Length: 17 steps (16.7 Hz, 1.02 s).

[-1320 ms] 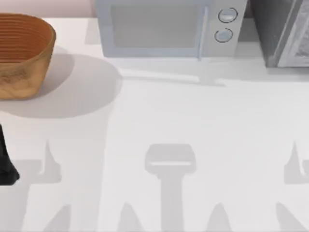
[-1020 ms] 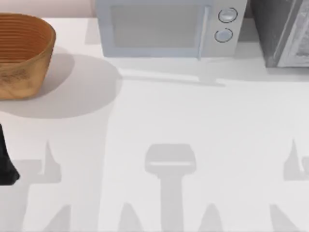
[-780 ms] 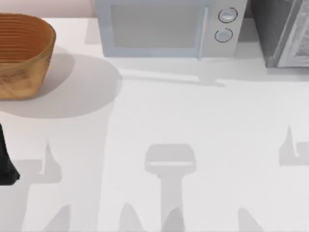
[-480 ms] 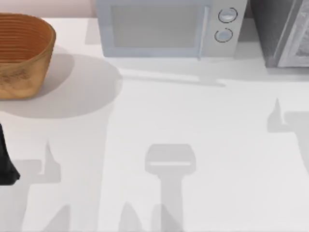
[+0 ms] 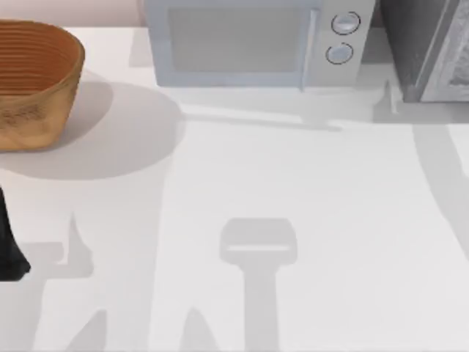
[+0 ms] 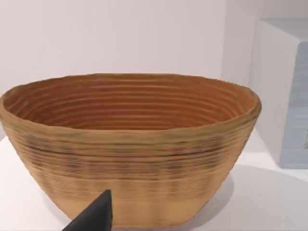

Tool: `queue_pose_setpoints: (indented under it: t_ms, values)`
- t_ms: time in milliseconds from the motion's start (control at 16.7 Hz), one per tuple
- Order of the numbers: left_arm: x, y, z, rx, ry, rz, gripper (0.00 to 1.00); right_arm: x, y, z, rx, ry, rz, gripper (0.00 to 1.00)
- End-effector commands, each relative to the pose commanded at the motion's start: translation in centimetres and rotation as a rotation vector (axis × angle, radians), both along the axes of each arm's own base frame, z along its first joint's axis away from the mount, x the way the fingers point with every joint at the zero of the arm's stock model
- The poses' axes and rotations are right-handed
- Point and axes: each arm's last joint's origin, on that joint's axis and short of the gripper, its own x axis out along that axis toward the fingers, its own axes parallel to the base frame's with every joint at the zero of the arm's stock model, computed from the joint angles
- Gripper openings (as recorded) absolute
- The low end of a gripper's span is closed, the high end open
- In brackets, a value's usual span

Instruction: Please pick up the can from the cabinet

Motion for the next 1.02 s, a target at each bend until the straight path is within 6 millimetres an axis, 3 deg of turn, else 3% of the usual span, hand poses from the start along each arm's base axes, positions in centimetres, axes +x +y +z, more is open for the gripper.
queue_pose_setpoints:
  t_ms: [180,360,780,1020]
  values:
    - [0.0,0.0,0.0,0.000,0.000,0.000,1.00,2.5,0.9,2.2,0.001,0.001,0.000,1.00]
    - [0.0,0.0,0.0,0.000,0.000,0.000,1.00,4.1,1.4,3.0,0.001,0.007,0.000,1.00]
    - [0.0,0.0,0.0,0.000,0.000,0.000,1.00,4.4,1.4,3.1,0.001,0.006,-0.004,1.00]
    - [0.0,0.0,0.0,0.000,0.000,0.000,1.00,6.9,2.9,2.0,0.000,0.000,-0.011,1.00]
